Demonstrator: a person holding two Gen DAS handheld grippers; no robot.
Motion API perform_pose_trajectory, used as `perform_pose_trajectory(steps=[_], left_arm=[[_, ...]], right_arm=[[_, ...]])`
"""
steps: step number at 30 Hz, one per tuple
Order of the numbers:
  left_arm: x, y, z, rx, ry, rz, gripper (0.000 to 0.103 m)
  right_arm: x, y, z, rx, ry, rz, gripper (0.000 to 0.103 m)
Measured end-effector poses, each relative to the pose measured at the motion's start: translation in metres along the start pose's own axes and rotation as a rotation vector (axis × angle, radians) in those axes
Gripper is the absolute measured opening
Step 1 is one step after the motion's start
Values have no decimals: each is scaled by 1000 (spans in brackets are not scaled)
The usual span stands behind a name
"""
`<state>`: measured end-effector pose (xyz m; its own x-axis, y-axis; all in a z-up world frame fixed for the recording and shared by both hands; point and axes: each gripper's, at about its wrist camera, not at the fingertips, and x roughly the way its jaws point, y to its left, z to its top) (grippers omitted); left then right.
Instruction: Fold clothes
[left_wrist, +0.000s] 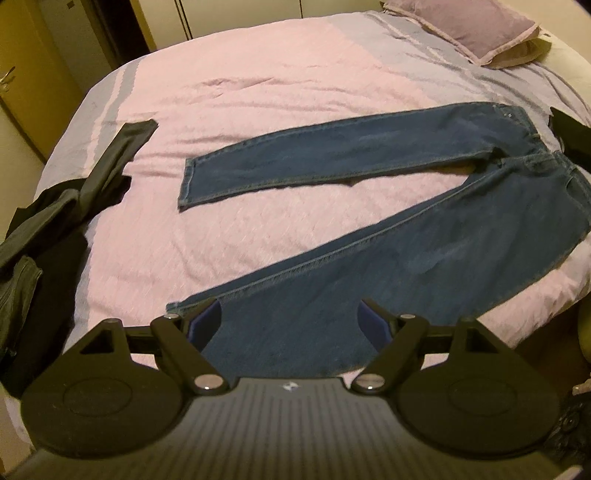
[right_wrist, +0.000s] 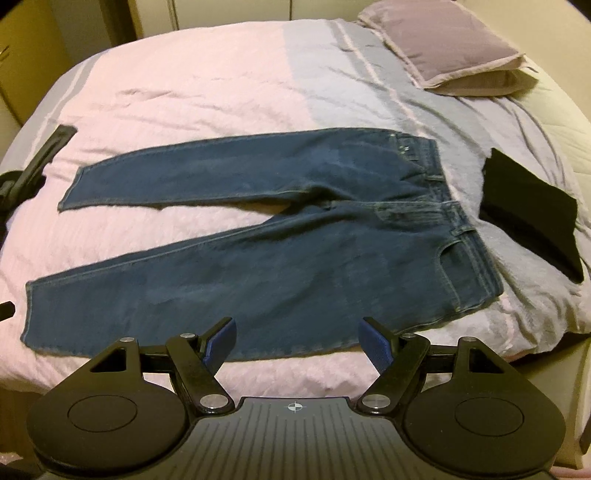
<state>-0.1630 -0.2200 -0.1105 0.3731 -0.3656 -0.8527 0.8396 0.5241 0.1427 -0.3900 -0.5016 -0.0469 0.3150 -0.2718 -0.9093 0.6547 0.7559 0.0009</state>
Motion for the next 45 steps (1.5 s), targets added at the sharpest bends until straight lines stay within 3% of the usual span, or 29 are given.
perform_pose_trajectory(steps=[10, 14, 16, 19, 22, 24, 25, 26, 30, 34, 36, 38, 45], left_arm=[[-6, 14, -19, -21, 10, 32, 78], [-2, 11, -24, 28, 1, 48, 78], [3, 4, -30, 114, -22, 66, 78], [20, -19, -56, 385, -64, 114, 76], [41, -42, -86, 649, -89, 141, 65], [61, -55, -105, 767, -81, 125, 59], [71, -60, -114, 822, -76, 117, 58], [82, -65, -120, 858, -67, 111, 58], [124, -79, -137, 966, -39, 119, 54], [145, -83, -139, 1004, -55, 131, 46], [147, -82, -135, 1006, -72, 138, 26], [149, -81, -131, 1006, -90, 145, 16], [155, -75, -112, 977, -80, 102, 7]], right_arm=[[7, 18, -6, -33, 18, 28, 76], [10, 19, -7, -42, 4, 33, 76], [12, 19, -8, -61, -24, 35, 76], [17, 19, -16, -166, -102, 31, 76], [32, 24, -32, -334, -145, -22, 76], [44, 24, -44, -426, -155, -46, 68], [51, 22, -49, -457, -150, -49, 53], [57, 20, -55, -476, -138, -53, 48], [75, 8, -68, -511, -102, -70, 47], [84, -1, -78, -553, -107, -93, 47], [90, -7, -82, -588, -111, -109, 47], [97, -12, -90, -646, -114, -138, 48], [133, -34, -120, -866, -76, -245, 48]])
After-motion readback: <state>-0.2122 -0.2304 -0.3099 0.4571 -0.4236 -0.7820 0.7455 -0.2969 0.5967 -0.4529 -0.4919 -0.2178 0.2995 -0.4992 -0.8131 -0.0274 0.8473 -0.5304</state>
